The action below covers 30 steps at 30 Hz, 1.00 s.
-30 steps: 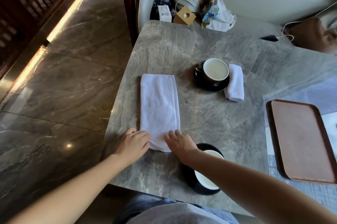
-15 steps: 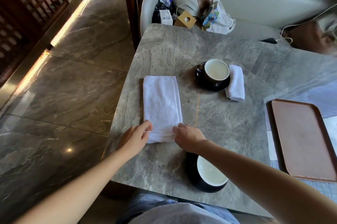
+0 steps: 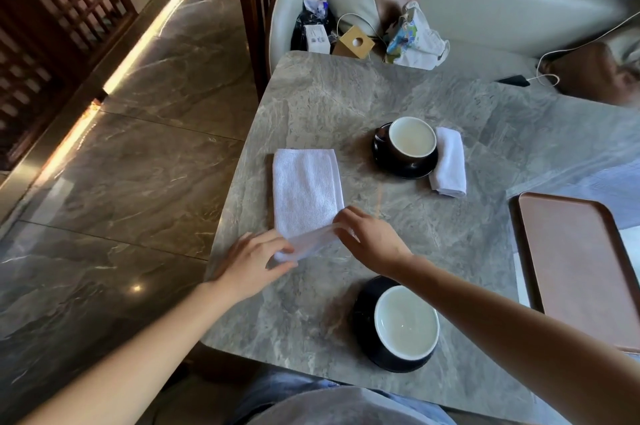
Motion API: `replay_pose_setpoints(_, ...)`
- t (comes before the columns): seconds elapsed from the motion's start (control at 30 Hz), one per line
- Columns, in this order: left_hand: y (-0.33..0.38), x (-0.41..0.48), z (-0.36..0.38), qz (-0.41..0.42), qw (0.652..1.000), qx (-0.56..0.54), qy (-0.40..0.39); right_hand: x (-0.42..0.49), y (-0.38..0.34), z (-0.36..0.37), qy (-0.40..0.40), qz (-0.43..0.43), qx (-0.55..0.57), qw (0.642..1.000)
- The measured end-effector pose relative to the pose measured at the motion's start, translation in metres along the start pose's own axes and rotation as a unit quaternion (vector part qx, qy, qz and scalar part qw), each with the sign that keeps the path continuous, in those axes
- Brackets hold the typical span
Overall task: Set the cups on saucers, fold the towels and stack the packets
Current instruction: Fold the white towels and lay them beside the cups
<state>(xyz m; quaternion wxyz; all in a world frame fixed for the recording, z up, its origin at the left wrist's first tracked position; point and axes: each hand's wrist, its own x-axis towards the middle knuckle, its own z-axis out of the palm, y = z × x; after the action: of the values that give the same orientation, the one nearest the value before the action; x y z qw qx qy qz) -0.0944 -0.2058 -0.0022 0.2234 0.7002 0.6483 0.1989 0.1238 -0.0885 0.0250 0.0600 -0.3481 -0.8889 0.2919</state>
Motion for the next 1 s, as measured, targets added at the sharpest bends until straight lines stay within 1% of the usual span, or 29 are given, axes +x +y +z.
replay_pose_setpoints(0.07, 0.0, -0.003, -0.002, 0.011, 1.0, 0.024, 0.01, 0.002, 0.001, -0.004, 0.033, 0.006, 0.018, 0.999)
replay_pose_setpoints(0.2, 0.009, -0.002, -0.005, -0.088, 0.989, -0.079, 0.089, 0.003, 0.001, -0.007, 0.062, 0.012, 0.056, 0.996)
replay_pose_setpoints(0.27, 0.014, 0.001, -0.007, -0.115, 0.979, -0.131, 0.103, 0.005, 0.001, -0.007, 0.06, 0.047, 0.086, 0.993)
replay_pose_setpoints(0.3, 0.017, 0.003, -0.008, -0.132, 0.972, -0.165, 0.099, 0.007, 0.001, -0.007, 0.039, 0.076, 0.109, 0.99)
replay_pose_setpoints(0.37, 0.021, 0.006, -0.009, -0.182, 0.954, -0.232, 0.058, 0.009, 0.002, -0.009, -0.046, 0.122, 0.154, 0.979)
replay_pose_setpoints(0.4, 0.022, 0.006, -0.01, -0.204, 0.942, -0.265, 0.015, 0.008, 0.003, -0.009, -0.095, 0.145, 0.176, 0.969)
replay_pose_setpoints(0.47, 0.022, 0.004, -0.012, -0.245, 0.912, -0.311, -0.107, 0.003, 0.005, -0.007, -0.173, 0.207, 0.244, 0.931)
replay_pose_setpoints(0.53, 0.021, -0.003, -0.014, -0.29, 0.879, -0.31, -0.218, -0.004, 0.005, -0.004, -0.235, 0.261, 0.314, 0.882)
replay_pose_setpoints(0.6, 0.018, -0.008, -0.015, -0.317, 0.858, -0.296, -0.277, -0.01, 0.005, -0.001, -0.282, 0.288, 0.33, 0.854)
replay_pose_setpoints(0.63, 0.018, -0.01, -0.015, -0.326, 0.847, -0.301, -0.293, -0.012, 0.005, 0.001, -0.3, 0.293, 0.334, 0.844)
replay_pose_setpoints(0.7, 0.015, -0.011, -0.016, -0.34, 0.818, -0.346, -0.308, -0.013, 0.006, 0.002, -0.326, 0.297, 0.347, 0.828)
replay_pose_setpoints(0.77, 0.013, -0.011, -0.019, -0.35, 0.786, -0.409, -0.303, -0.012, 0.007, 0.002, -0.333, 0.305, 0.368, 0.813)
replay_pose_setpoints(0.83, 0.01, -0.01, -0.021, -0.355, 0.765, -0.445, -0.3, -0.011, 0.008, 0.001, -0.332, 0.311, 0.386, 0.803)
replay_pose_setpoints(0.93, 0.008, -0.007, -0.022, -0.354, 0.766, -0.449, -0.294, -0.009, 0.011, -0.001, -0.335, 0.313, 0.401, 0.793)
replay_pose_setpoints(1.0, 0.008, -0.003, -0.02, -0.352, 0.784, -0.434, -0.27, -0.008, 0.012, 0.0, -0.322, 0.313, 0.401, 0.798)
